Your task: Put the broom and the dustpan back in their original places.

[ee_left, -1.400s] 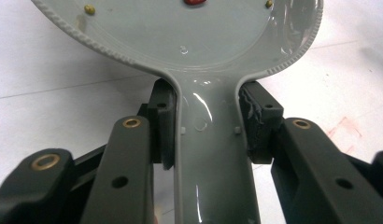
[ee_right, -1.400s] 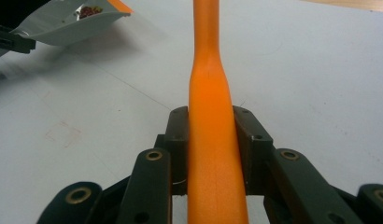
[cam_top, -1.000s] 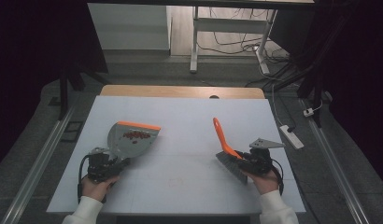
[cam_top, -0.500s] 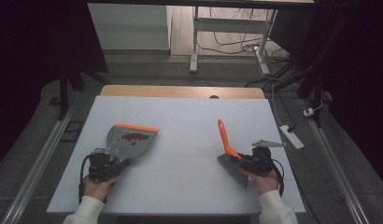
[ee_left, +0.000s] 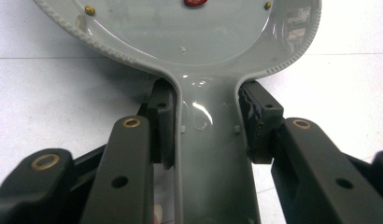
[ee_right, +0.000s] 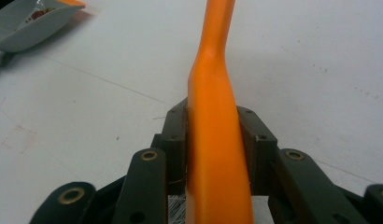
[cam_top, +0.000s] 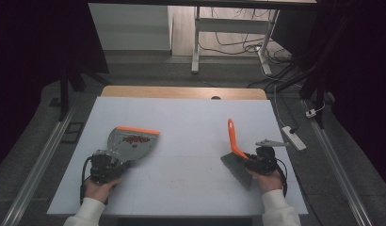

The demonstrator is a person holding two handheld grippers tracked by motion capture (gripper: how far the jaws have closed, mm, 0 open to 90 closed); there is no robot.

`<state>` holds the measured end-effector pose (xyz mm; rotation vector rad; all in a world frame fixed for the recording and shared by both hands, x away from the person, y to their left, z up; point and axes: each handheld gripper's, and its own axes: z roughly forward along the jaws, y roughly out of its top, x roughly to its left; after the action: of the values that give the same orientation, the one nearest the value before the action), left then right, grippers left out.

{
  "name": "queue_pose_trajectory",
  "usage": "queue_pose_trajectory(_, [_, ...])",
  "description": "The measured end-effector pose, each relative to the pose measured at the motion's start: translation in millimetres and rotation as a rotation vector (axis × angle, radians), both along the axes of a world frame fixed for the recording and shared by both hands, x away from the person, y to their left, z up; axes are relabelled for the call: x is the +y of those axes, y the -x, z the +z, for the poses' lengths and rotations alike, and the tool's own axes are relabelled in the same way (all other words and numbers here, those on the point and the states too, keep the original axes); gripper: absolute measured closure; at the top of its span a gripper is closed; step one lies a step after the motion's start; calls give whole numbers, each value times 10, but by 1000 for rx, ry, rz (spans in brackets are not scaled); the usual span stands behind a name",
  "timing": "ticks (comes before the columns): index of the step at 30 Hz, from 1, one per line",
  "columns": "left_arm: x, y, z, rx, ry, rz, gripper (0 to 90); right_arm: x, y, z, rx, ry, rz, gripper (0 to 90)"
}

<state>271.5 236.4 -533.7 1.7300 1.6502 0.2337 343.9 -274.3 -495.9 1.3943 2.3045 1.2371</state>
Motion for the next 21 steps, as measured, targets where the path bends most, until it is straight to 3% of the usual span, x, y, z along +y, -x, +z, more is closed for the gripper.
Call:
queue_pose_trajectory(7, [-8, -6, -15, 11, -1, 3, 609, -19, -79, -45, 34, 50, -11, 596])
queue_pose_trajectory(12, [-24, -14, -31, 25, -7, -3, 608, -52, -136, -79, 61, 48, -18, 564])
queue_pose_trajectory(21, [-29, -6, -23, 23, 6, -9, 578, -64, -186, -118, 70, 109, -42, 495])
